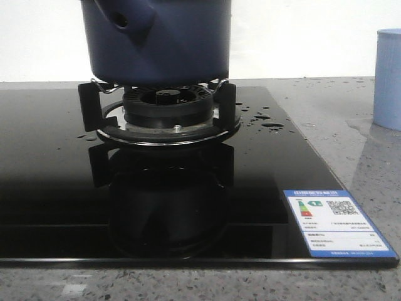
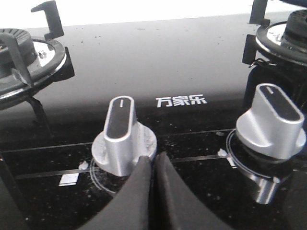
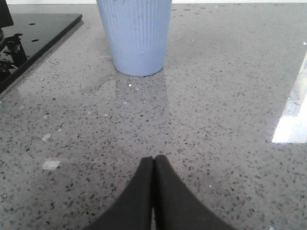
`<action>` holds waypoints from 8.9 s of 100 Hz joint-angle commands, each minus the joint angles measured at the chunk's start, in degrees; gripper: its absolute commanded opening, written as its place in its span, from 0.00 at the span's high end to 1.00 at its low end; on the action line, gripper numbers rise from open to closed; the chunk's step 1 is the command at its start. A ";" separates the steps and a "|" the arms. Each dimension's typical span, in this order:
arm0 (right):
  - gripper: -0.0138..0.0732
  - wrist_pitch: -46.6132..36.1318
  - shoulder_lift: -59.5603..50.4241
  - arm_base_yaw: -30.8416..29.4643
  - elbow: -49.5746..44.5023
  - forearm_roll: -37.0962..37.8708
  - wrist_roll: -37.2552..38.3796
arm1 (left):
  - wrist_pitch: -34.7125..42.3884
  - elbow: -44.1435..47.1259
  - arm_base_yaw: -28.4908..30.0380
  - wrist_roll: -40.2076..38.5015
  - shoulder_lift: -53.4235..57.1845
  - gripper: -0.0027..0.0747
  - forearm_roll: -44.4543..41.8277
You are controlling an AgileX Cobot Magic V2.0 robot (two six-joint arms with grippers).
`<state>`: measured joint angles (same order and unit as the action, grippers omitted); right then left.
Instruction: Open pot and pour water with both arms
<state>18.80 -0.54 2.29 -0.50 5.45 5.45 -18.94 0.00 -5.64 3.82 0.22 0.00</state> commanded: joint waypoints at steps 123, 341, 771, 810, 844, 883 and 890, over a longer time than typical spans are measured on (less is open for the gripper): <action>0.93 39.32 27.01 -0.43 39.04 -34.89 -0.72 | -26.86 -28.70 -0.03 31.97 -27.45 0.99 64.69; 0.09 22.83 32.03 -0.43 41.94 -75.14 -63.62 | -41.20 -71.82 -2.94 101.41 -91.44 0.22 95.22; 0.36 -64.74 75.68 11.16 27.24 -35.11 -27.02 | -46.72 -74.93 5.39 93.28 -68.90 0.70 102.07; 0.50 -63.42 74.14 10.10 27.24 -33.51 -27.02 | -47.80 -74.93 5.39 93.26 -68.90 0.70 101.21; 0.50 -51.41 64.64 10.10 32.91 -17.14 -22.32 | -47.94 -74.93 5.39 93.04 -68.90 0.70 101.21; 0.50 -33.56 66.43 20.33 54.02 -4.63 -21.93 | -47.94 -74.93 5.39 93.04 -68.90 0.70 101.21; 0.50 -31.36 67.92 21.66 57.45 -2.99 -21.93 | -47.94 -74.93 5.39 93.04 -68.90 0.70 101.21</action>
<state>-9.81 67.24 22.53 51.11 0.00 -16.43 -66.56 -72.76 -0.14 97.35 -70.26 95.18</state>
